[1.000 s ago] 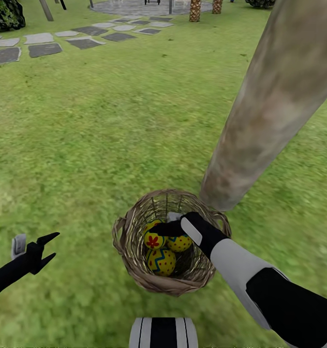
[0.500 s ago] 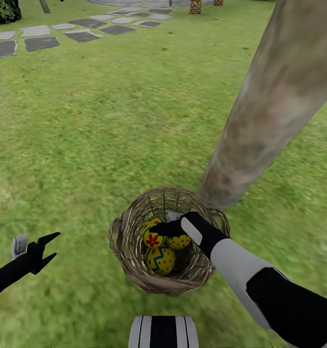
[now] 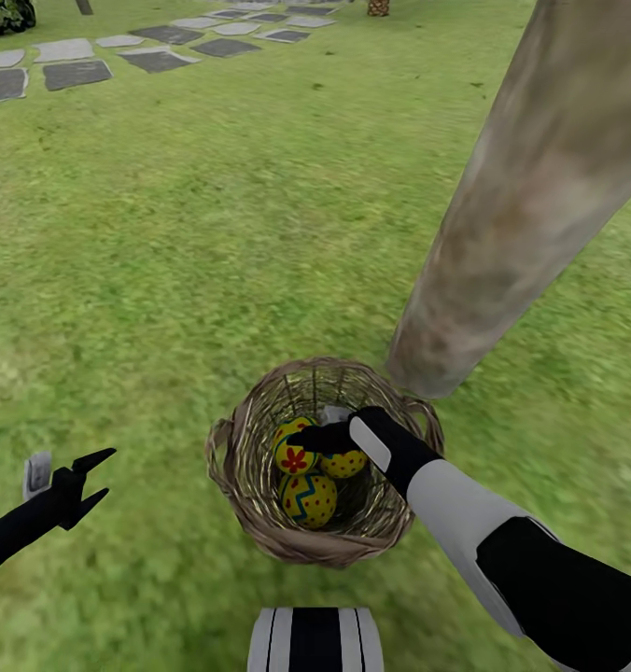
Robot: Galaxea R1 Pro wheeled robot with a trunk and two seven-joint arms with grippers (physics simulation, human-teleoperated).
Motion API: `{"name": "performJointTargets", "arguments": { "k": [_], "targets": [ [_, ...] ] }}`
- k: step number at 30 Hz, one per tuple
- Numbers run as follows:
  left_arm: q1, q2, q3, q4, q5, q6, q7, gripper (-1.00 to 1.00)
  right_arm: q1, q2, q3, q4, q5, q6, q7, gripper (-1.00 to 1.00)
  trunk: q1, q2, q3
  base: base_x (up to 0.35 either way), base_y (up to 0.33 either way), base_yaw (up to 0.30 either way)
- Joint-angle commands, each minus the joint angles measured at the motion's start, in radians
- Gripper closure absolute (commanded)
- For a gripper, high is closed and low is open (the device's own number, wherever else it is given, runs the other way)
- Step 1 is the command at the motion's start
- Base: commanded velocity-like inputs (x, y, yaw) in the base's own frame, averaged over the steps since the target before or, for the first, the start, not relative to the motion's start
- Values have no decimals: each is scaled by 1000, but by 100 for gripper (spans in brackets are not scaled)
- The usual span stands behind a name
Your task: Take the three Easter eggs out of the wicker basket on the lawn in the garden, then place them on the lawn next to a single tree (choose any tree) so that all three eggs are next to the same tree and none are left in the basket.
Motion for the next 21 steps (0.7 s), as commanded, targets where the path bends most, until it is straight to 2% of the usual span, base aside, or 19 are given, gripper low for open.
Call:
{"name": "performJointTargets", "arguments": {
  "k": [1,5,21],
  "targets": [
    [-1,0,1,0,-7,6,-4,-100,0,0,7,25,20,2,2,100,0,0,-1,0,0,0],
    [-1,-1,3,1,-1,5,-6,-100,0,-2,7,26,20,2,2,100,0,0,-1,0,0,0],
    [-1,-1,0,-5,-2,6,-6,-100,0,-2,7,28,20,2,2,100,-3,2,27,0,0,0]
  ]
}}
